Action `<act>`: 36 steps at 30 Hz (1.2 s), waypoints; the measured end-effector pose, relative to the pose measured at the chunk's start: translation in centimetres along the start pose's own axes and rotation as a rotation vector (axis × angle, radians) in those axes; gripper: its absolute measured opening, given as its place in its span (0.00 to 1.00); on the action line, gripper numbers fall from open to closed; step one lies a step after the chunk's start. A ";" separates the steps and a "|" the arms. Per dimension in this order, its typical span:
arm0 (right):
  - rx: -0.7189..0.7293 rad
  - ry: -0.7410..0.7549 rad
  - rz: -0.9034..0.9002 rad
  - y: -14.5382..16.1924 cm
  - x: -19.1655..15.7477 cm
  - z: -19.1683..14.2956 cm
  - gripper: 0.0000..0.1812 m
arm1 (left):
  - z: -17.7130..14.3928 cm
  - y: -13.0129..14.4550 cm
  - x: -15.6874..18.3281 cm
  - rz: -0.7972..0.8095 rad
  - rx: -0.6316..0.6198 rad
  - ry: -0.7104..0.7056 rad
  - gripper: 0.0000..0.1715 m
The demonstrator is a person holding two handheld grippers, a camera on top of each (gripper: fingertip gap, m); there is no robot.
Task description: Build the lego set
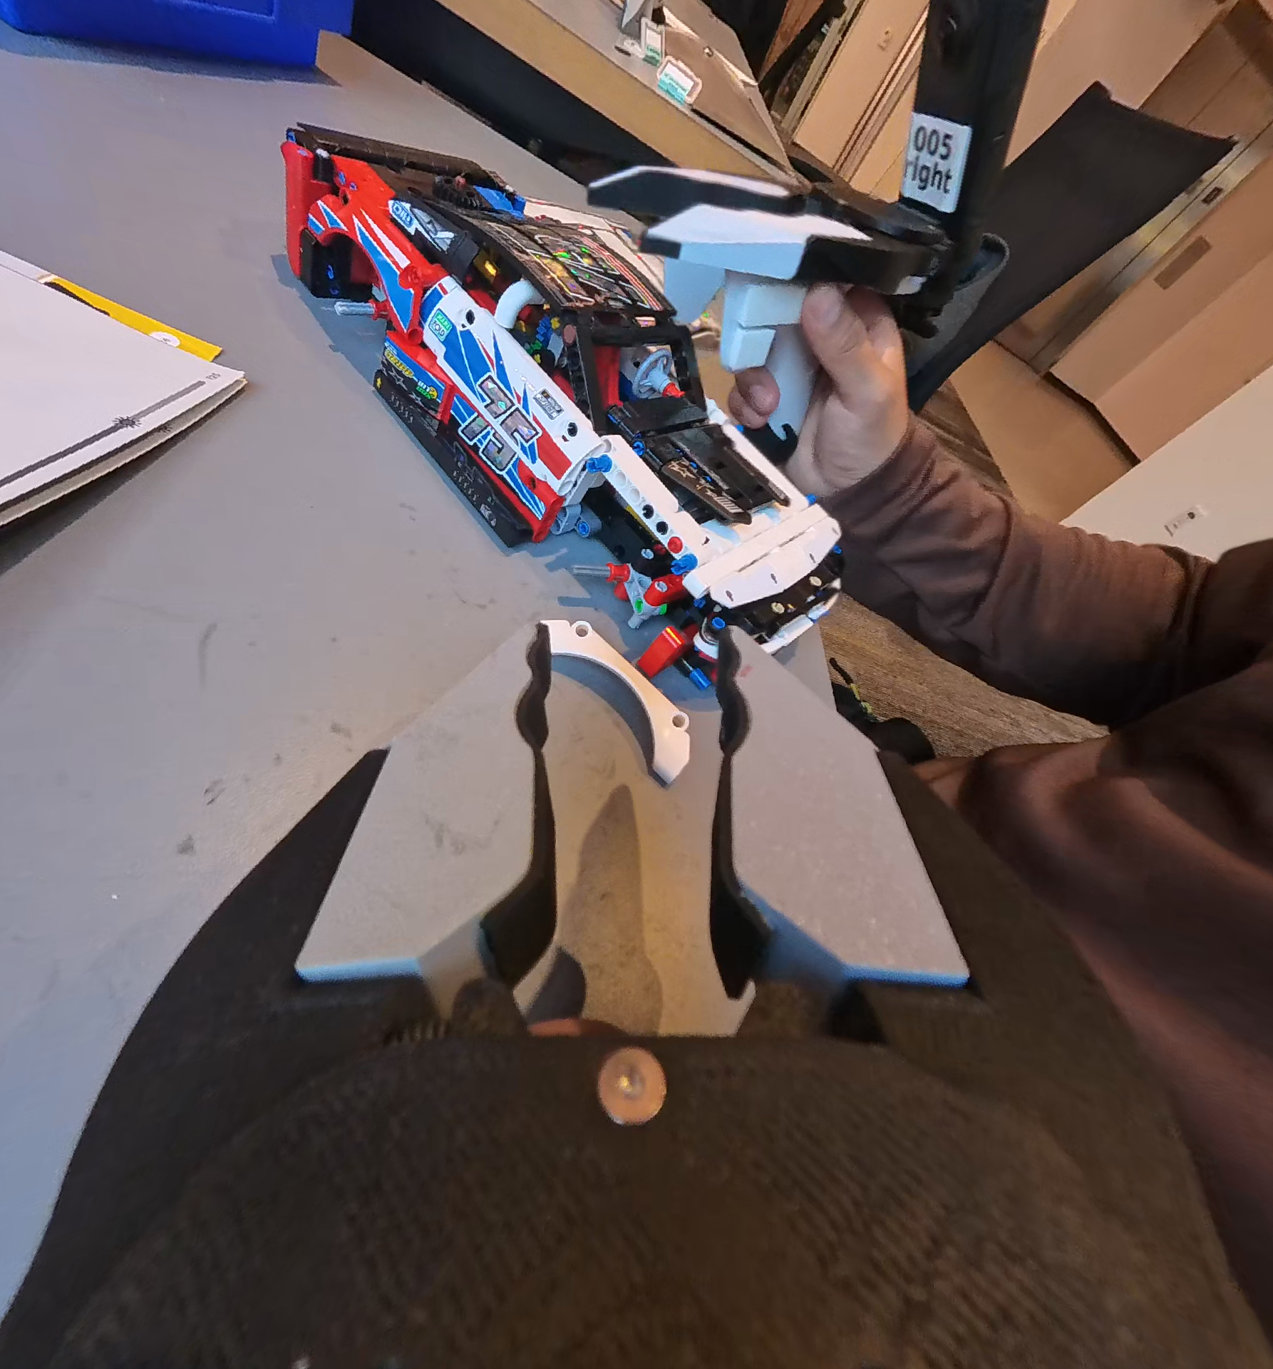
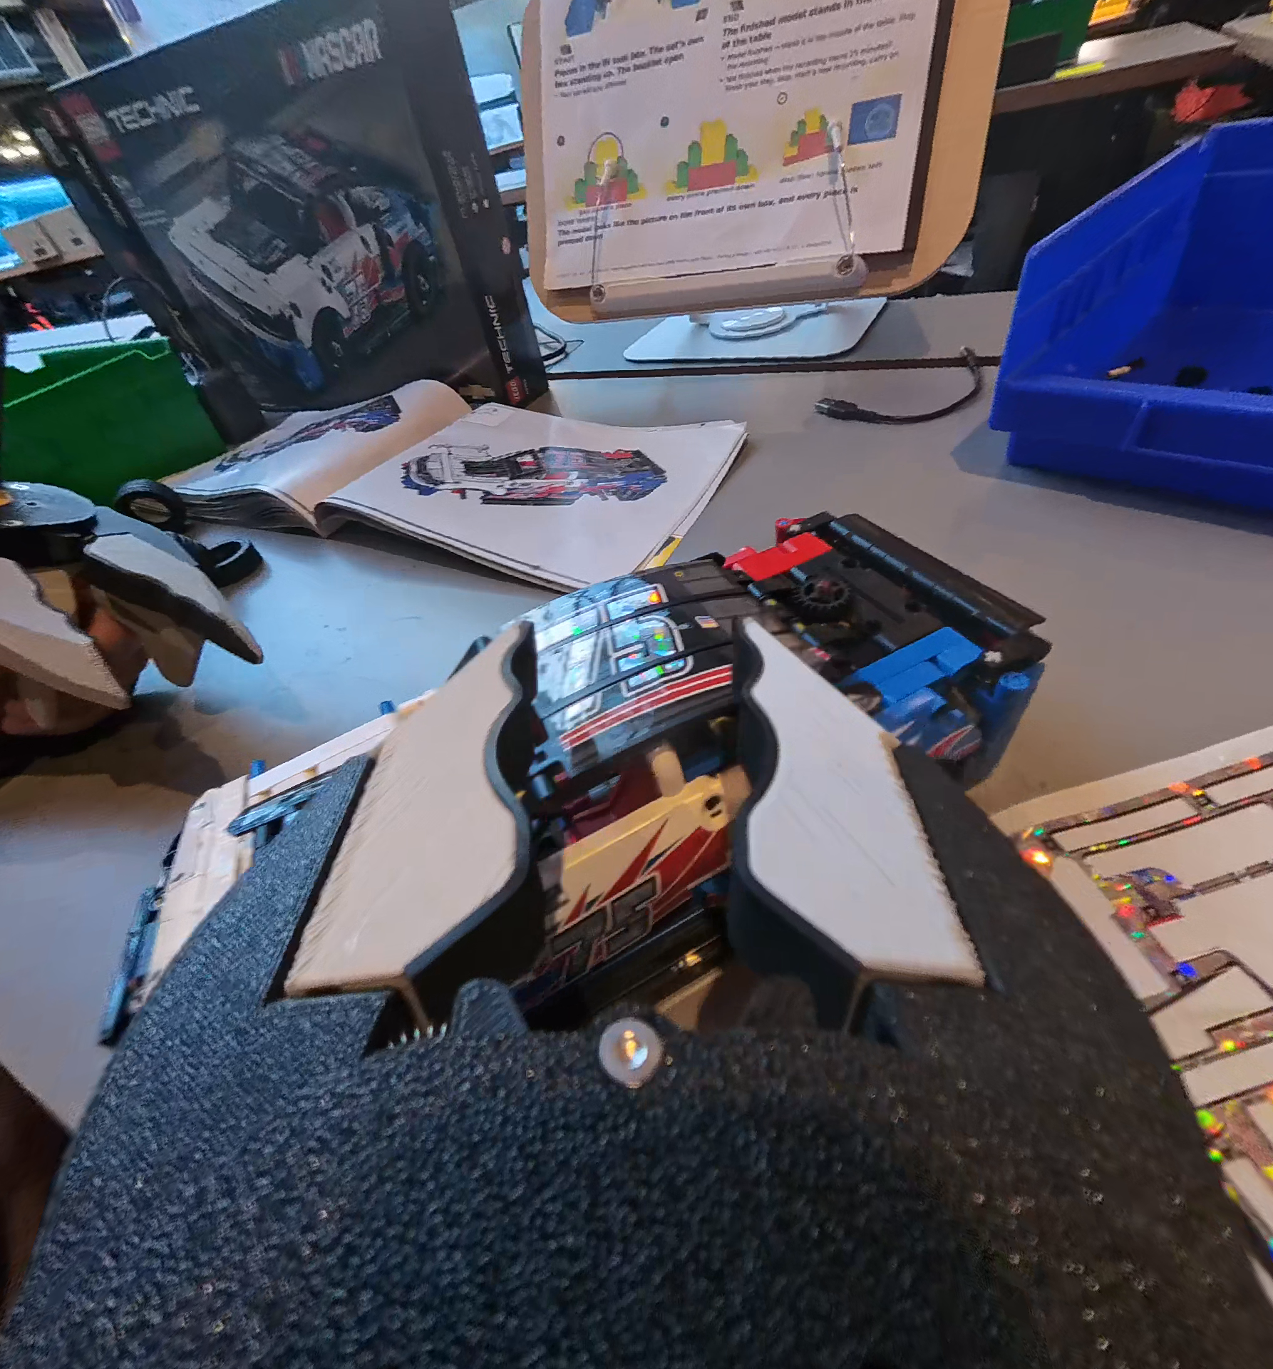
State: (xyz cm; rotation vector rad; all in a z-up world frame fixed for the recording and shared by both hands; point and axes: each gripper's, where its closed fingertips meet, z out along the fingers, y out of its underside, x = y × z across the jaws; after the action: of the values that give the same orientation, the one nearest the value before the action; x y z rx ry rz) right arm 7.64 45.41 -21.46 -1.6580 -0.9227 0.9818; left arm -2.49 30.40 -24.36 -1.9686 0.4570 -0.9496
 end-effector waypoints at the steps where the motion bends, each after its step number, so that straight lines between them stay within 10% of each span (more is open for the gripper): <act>1: -0.007 -0.010 0.006 0.1 -0.4 -0.2 0.29 | -0.1 0.0 0.0 0.003 0.001 -0.001 0.25; 17: -0.368 -0.138 -0.301 3.8 -7.3 -3.7 0.31 | 0.3 0.2 -0.2 -0.024 -0.016 0.003 0.23; 23: -0.553 -0.213 -0.513 6.2 -10.3 -3.6 0.00 | 0.2 0.1 -0.1 -0.022 -0.010 0.006 0.24; 36: -0.581 -0.235 -0.414 6.2 -10.3 -3.4 0.00 | 0.1 0.1 0.0 -0.024 -0.007 0.015 0.24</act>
State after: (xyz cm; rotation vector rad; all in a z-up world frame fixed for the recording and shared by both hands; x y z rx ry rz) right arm 7.49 33.33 -24.85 -1.7221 -1.7557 0.6603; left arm -2.40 30.45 -24.49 -1.9787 0.4461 -0.9795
